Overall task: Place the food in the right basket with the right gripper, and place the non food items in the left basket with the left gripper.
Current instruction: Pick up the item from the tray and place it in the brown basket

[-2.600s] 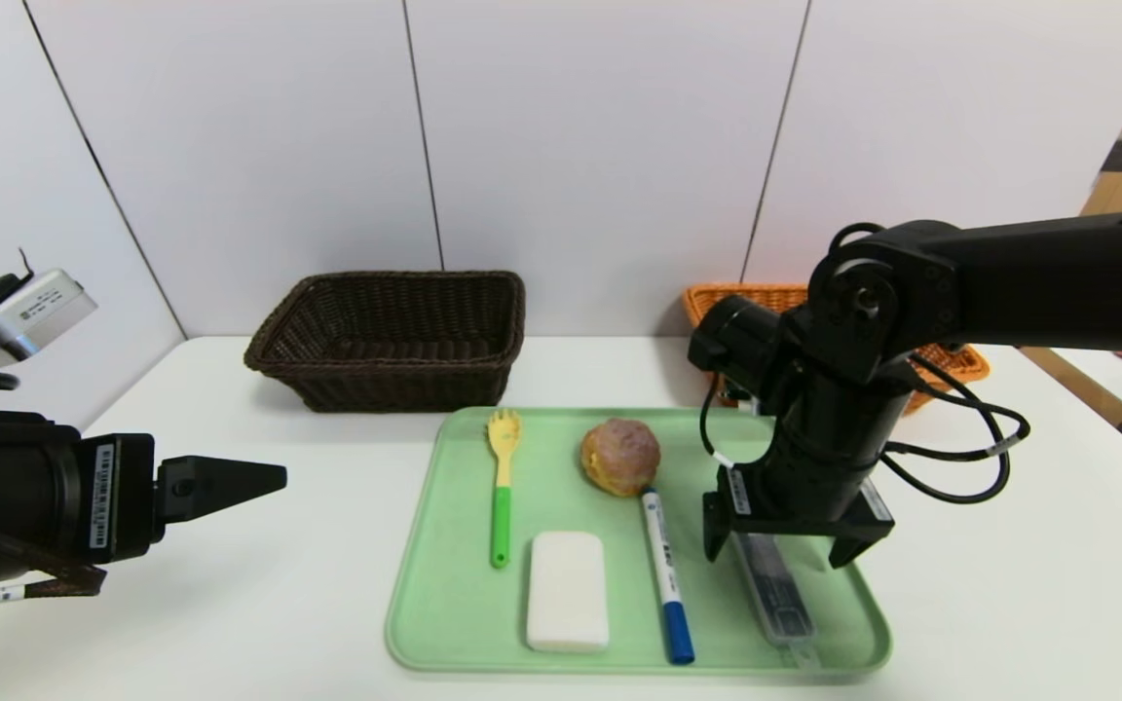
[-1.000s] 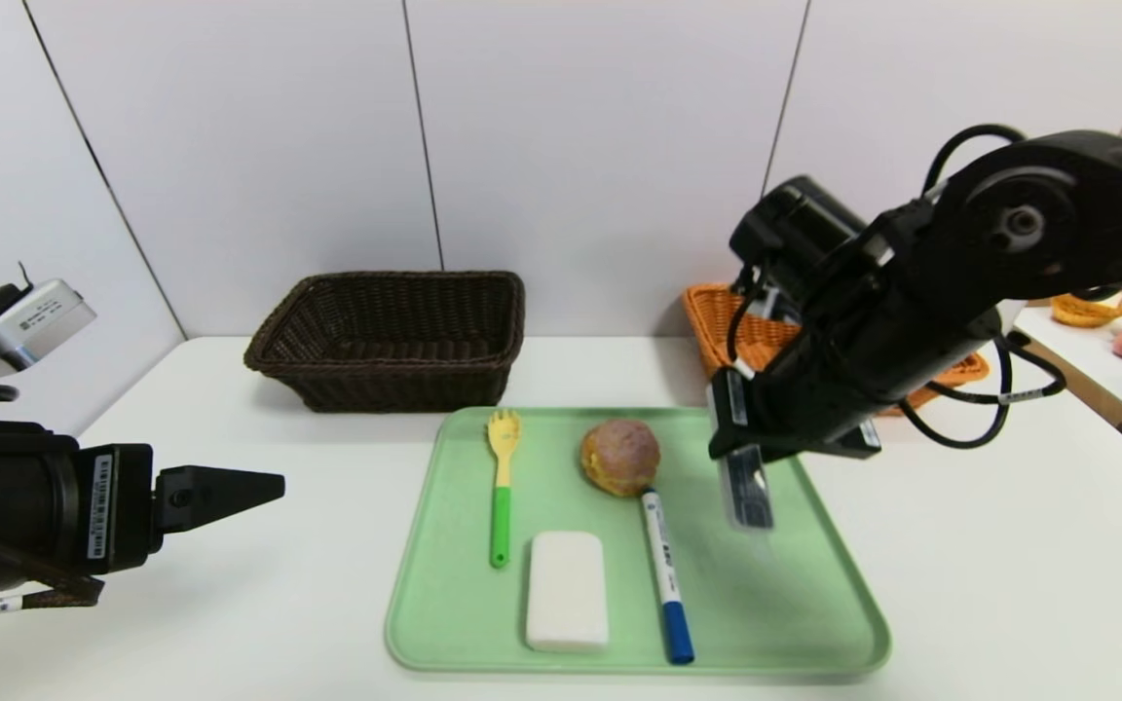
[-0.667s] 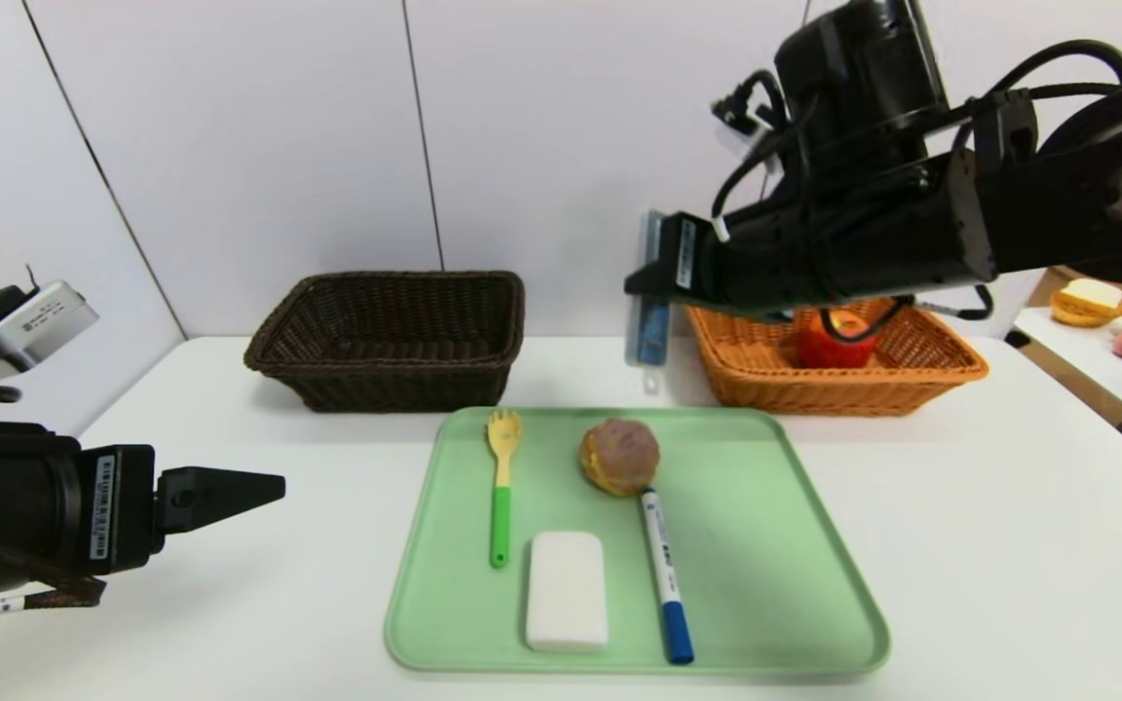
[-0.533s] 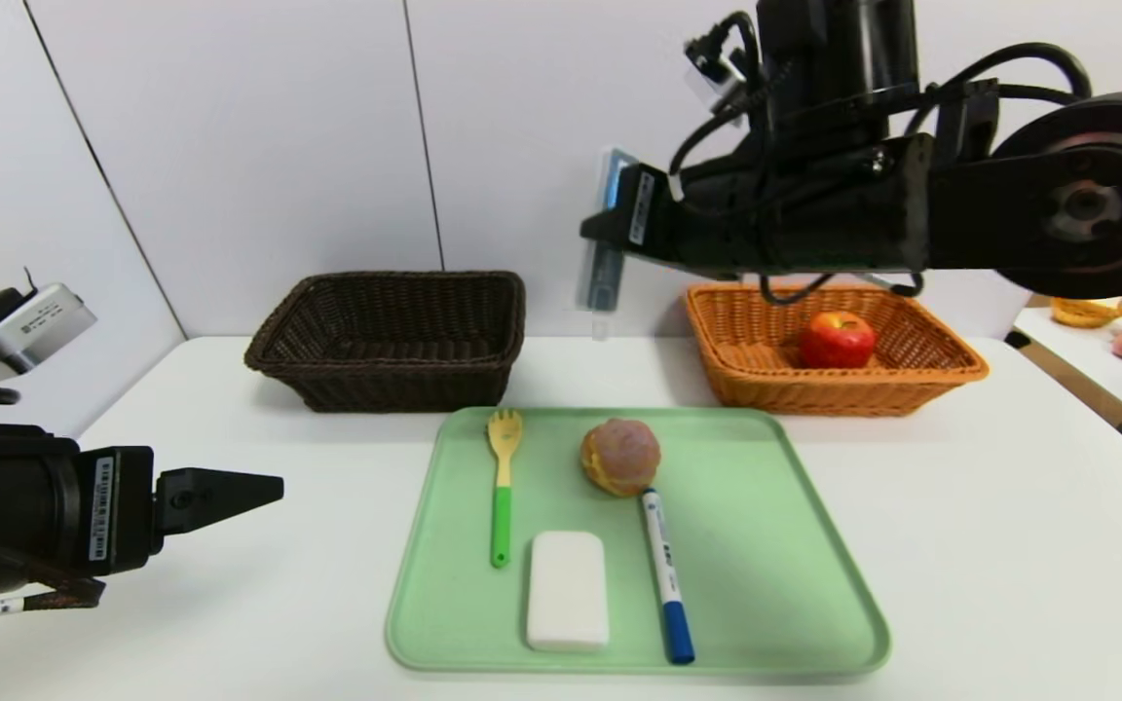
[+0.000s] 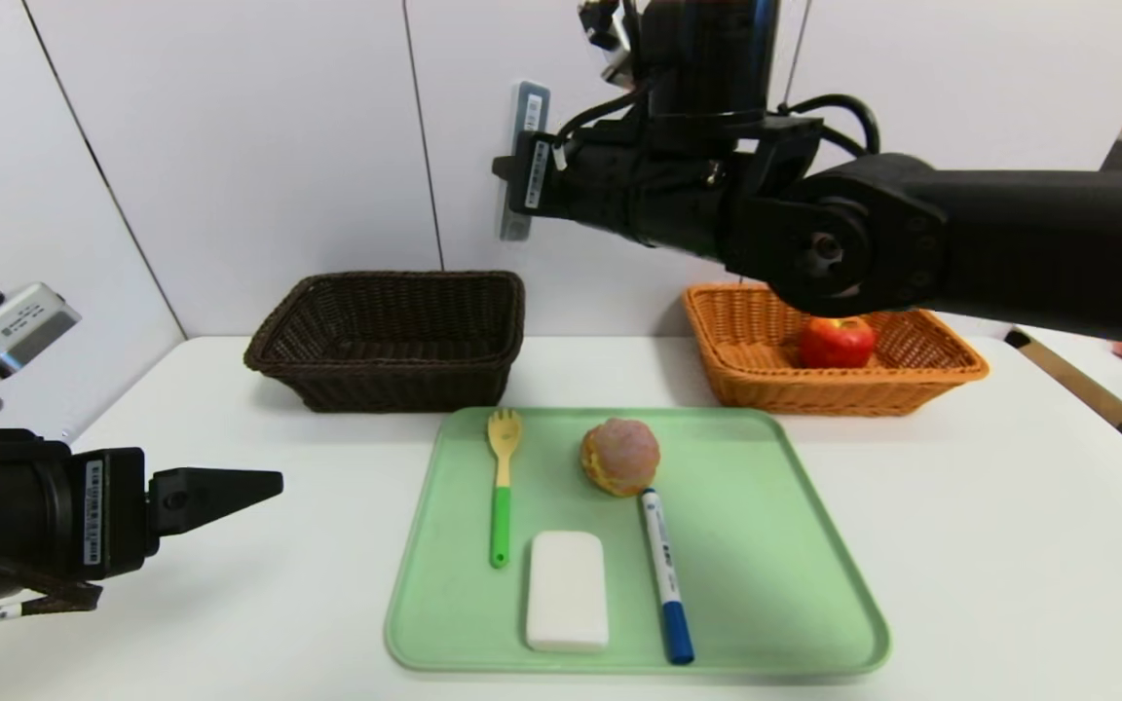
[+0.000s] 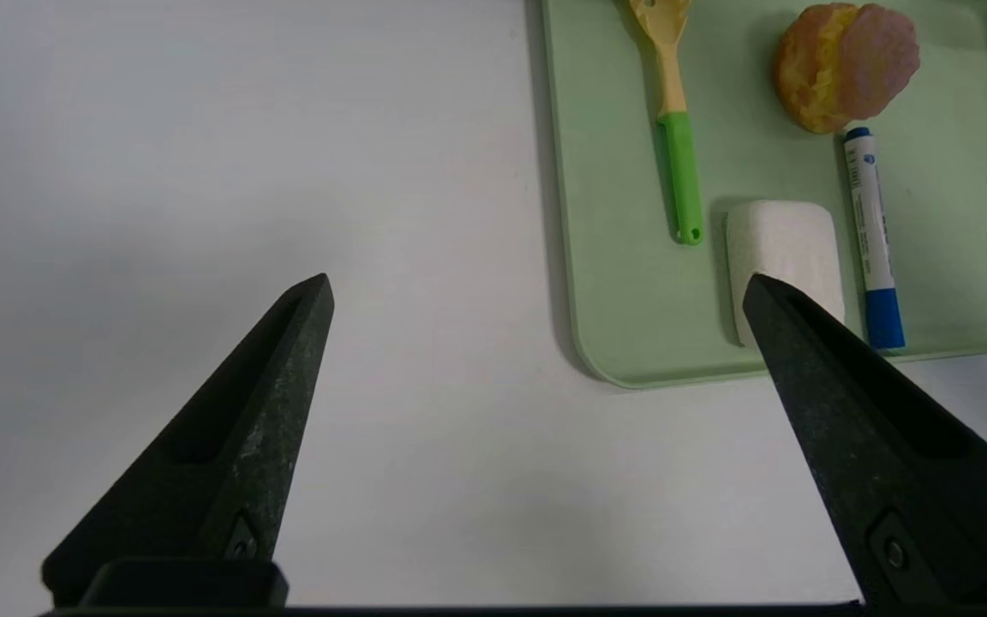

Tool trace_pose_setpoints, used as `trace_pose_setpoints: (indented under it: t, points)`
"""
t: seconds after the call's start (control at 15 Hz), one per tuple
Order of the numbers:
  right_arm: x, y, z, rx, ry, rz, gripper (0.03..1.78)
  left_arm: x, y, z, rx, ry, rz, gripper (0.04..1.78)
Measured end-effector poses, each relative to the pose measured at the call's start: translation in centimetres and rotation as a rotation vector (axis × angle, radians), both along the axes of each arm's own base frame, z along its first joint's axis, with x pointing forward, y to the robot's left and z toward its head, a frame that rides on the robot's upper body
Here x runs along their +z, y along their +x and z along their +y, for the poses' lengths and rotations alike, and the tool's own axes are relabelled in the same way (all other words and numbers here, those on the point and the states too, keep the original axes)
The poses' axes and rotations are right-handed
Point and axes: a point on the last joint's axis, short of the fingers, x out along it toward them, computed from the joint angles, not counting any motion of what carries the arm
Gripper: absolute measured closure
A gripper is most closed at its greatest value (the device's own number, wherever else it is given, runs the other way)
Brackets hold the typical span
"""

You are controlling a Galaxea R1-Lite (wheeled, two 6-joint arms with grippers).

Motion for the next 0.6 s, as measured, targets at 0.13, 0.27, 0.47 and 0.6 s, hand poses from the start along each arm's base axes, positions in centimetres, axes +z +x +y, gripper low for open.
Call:
trace_pose_setpoints:
  t: [0.13,0.27,0.47,0.6]
  points:
    - [-1.7,1.1,1.2,0.011,0.007,-0.016,1.27,-0.4,-0.1,0.1,-0.003,0.008,0.007,0.13]
    - [-3.7,2.4,2.3,0.016,0.022,-0.039,1.27,-0.5,-0.2,0.1,-0.002,0.007,0.006,0.13]
    - [-7.3,3.9,3.7,0.017,0.000,-0.024,1.27,-0.7,-0.2,0.1,-0.002,0.011,0.013,0.13]
    - [-9.0,4.4,4.5,0.022,-0.015,-0.014,1.27,-0.9,-0.2,0.1,0.000,0.013,0.019,0.13]
